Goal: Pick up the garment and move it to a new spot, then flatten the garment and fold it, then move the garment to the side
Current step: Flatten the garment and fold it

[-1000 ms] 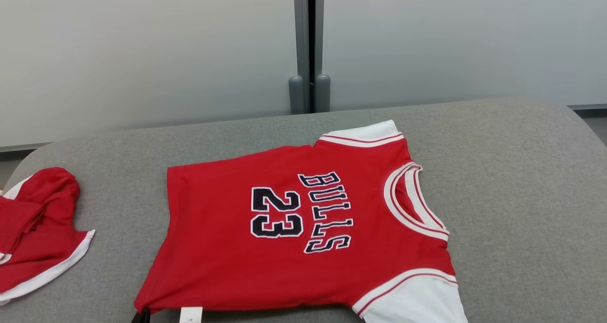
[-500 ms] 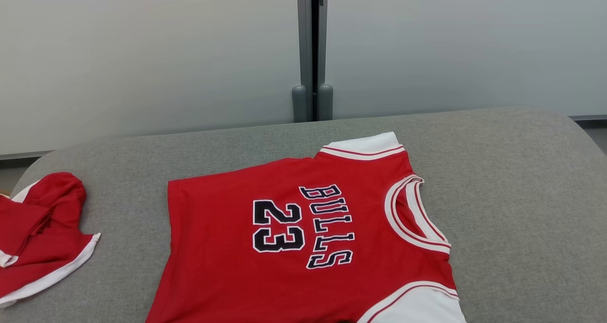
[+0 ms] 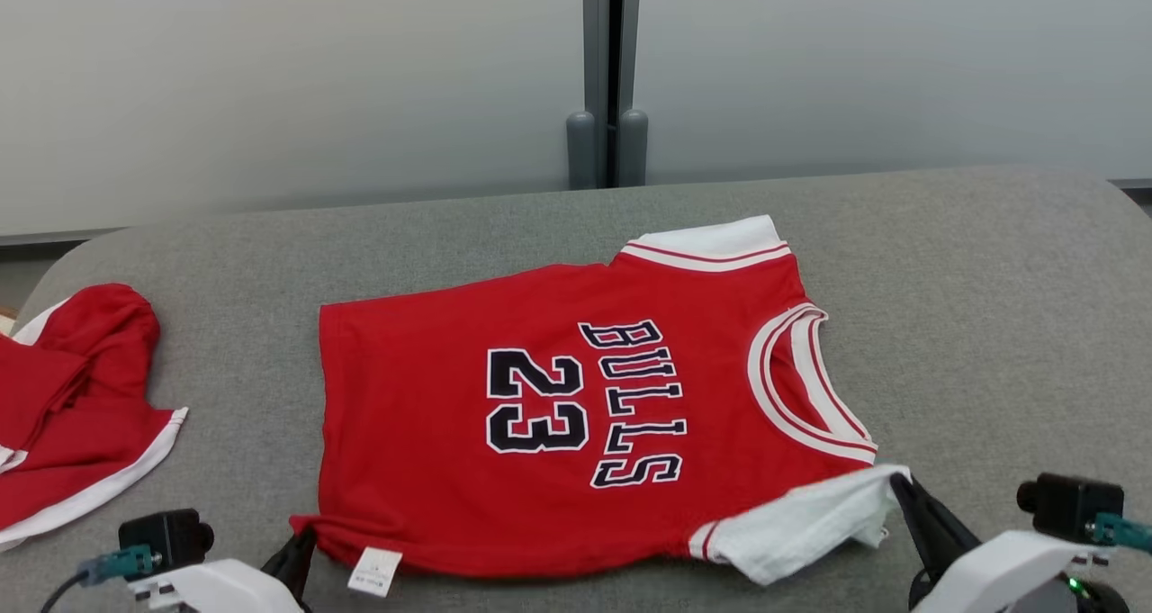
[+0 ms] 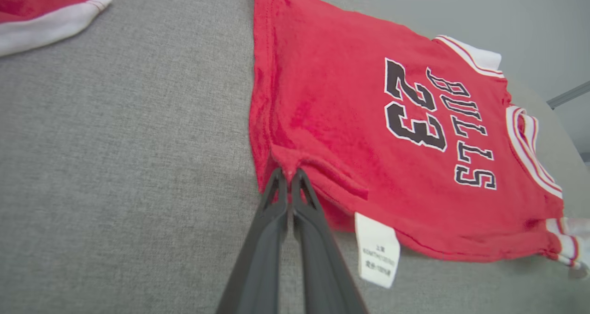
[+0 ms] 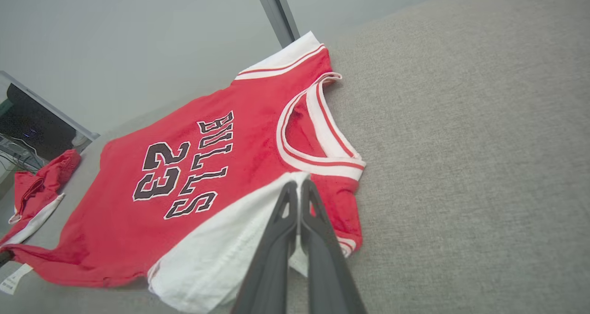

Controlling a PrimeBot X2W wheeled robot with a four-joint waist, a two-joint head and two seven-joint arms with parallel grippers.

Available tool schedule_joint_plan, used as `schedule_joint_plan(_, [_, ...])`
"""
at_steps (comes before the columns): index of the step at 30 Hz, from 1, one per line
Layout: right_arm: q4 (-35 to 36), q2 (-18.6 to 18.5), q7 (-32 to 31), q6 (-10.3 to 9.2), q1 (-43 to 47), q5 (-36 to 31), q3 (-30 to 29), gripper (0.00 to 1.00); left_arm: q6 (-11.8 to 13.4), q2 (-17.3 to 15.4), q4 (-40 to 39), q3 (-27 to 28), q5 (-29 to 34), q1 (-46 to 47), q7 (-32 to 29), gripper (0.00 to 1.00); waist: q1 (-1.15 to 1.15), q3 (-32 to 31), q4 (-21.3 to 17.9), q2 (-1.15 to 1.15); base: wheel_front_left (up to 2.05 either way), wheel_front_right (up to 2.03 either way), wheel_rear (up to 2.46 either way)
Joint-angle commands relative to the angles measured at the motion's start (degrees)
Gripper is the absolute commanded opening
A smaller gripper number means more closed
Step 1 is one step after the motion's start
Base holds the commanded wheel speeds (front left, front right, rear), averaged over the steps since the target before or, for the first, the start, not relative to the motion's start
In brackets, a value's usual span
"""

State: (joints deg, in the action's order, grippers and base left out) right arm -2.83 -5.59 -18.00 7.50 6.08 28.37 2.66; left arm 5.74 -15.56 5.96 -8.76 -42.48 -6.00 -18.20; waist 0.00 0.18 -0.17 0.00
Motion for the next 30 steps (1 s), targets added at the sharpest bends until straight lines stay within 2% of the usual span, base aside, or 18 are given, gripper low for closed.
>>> schedule_joint_plan(1, [-0.97,-0.5,0.67,-0.02,-1.95,0.49,0.21,0.0,-0.33,-0.34,0.26,0.28,-0.23,1.89,-0.12,0.0,0.0,1.46,0.25,0.0,0.0,0.0,0.0])
schedule_joint_plan(11, [-14.37,-3.6,4.68,-0.02,-20.02,2.88,3.9,0.0,-3.46,-0.01,6.49,-0.87,-1.67,13.92,-2.22,0.0,0.0,8.7,1.68,0.0,0.0,0.0,0.0])
schedule_joint_plan(20, [-22.58,-5.53,12.53,-0.02,-29.18,4.92,9.64,0.0,-5.31,0.78,12.73,-1.19,-1.99,19.62,-0.71,0.0,0.0,11.81,1.96,0.0,0.0,0.0,0.0])
schedule_joint_plan(21, [-23.24,-5.85,13.76,-0.02,-29.85,4.76,10.17,0.27,-5.66,1.0,13.06,-1.06,-2.26,19.85,-0.15,0.0,0.0,11.96,1.96,0.0,0.0,0.0,0.0])
schedule_joint_plan(22, [-24.07,-5.92,14.59,-0.02,-30.35,5.05,10.65,0.66,-5.74,1.16,13.37,-0.81,-2.19,20.03,0.51,0.49,0.0,12.08,1.97,0.0,0.0,0.0,0.0])
schedule_joint_plan(23, [-24.48,-6.01,15.81,-0.02,-30.89,5.33,11.18,1.0,-5.94,1.18,13.74,-0.8,-2.04,20.11,1.08,1.0,0.0,12.18,2.0,0.0,0.0,0.0,0.0])
schedule_joint_plan(27, [-25.68,-6.95,21.64,-0.02,-31.9,4.9,12.24,1.0,-6.6,2.4,13.69,0.06,-1.22,19.92,6.64,1.0,0.0,12.15,2.15,0.0,0.0,0.0,0.0])
schedule_joint_plan(30, [-25.05,-7.6,27.21,-0.02,-31.03,2.86,12.49,1.0,-6.06,2.88,12.75,0.37,1.12,18.72,13.24,1.0,0.0,11.69,2.32,0.0,0.0,0.0,0.0])
